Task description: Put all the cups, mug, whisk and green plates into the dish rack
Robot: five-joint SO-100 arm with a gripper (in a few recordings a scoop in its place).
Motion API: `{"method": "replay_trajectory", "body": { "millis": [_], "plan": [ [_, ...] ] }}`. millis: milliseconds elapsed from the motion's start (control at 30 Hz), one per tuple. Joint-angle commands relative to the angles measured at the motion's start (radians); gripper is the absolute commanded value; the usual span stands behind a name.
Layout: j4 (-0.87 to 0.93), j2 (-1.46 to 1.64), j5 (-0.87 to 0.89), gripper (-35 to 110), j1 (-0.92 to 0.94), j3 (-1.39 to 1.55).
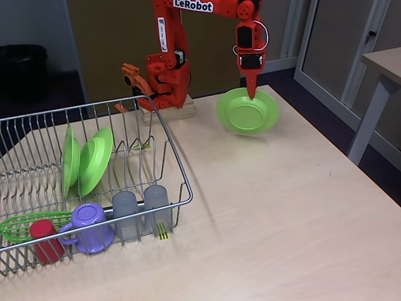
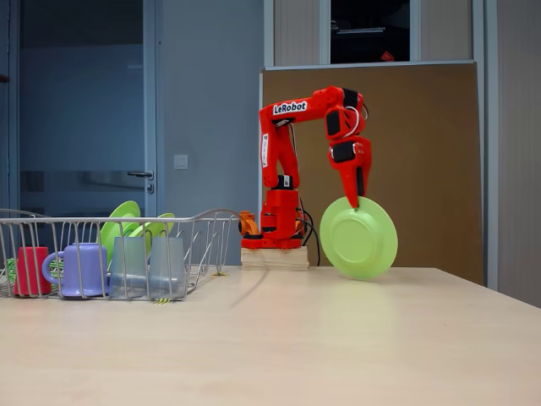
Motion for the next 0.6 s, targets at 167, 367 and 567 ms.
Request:
{"method": "replay_trajectory", "body": {
  "millis": [167,367,567],
  "plan": [
    [0.244,0.005,-0.224,0,0.173,-0.282],
    [0.308,-0.031,-0.462,0,0.359,-0.466],
    [0.311,0.0,-0.657,0,0.541,-0.597]
  ]
}}
